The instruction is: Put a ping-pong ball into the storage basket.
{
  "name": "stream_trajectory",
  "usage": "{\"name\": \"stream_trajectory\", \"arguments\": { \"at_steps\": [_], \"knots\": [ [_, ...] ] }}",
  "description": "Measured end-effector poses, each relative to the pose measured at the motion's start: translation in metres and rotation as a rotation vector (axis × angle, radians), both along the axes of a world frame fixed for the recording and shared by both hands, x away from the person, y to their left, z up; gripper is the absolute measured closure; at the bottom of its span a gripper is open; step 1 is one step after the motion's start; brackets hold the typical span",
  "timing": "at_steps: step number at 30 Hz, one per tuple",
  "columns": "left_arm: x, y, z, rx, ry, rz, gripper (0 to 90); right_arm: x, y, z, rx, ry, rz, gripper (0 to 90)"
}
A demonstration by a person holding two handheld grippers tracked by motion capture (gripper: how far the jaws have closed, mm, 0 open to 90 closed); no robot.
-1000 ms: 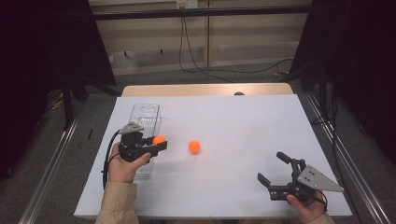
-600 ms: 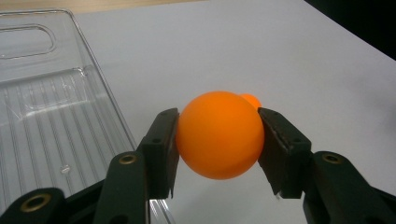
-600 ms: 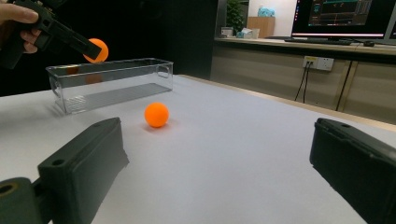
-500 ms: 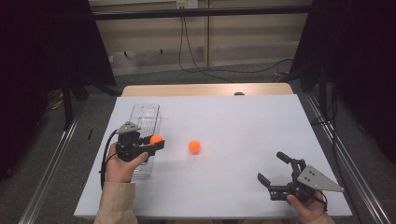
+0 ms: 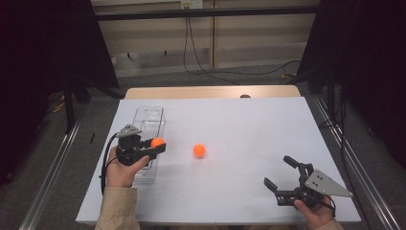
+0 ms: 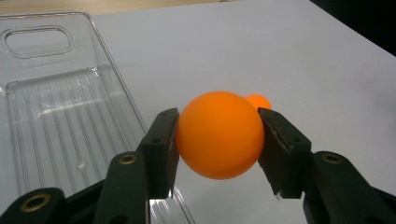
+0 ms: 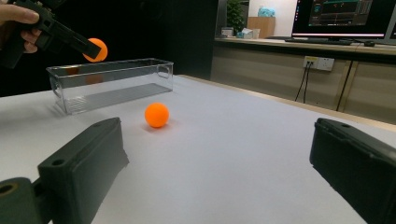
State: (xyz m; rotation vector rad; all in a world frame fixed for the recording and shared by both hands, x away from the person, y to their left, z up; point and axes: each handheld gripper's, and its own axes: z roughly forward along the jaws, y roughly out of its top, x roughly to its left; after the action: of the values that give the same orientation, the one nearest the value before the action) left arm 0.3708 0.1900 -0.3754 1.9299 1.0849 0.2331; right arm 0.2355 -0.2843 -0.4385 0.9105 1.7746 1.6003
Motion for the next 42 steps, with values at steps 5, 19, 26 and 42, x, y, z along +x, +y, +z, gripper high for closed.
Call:
{"name": "stream_trajectory", "arguments": {
  "at_steps": [5,19,26,42],
  "knots": [
    [0.0,0.002,0.0,0.0,-0.001,0.014,50.8,0.0,0.0,0.0,0.0,0.0,0.001,2.7],
    [0.001,0.007,-0.001,0.014,-0.008,0.034,50.8,0.0,0.0,0.0,0.001,0.001,0.001,2.6],
    [0.001,0.01,-0.002,0.014,-0.011,0.041,50.9,0.0,0.0,0.0,0.001,0.0,0.002,2.6],
    [0.002,0.016,-0.002,0.019,-0.016,0.06,50.8,0.0,0.0,0.0,0.002,0.001,0.002,2.7]
  ]
}}
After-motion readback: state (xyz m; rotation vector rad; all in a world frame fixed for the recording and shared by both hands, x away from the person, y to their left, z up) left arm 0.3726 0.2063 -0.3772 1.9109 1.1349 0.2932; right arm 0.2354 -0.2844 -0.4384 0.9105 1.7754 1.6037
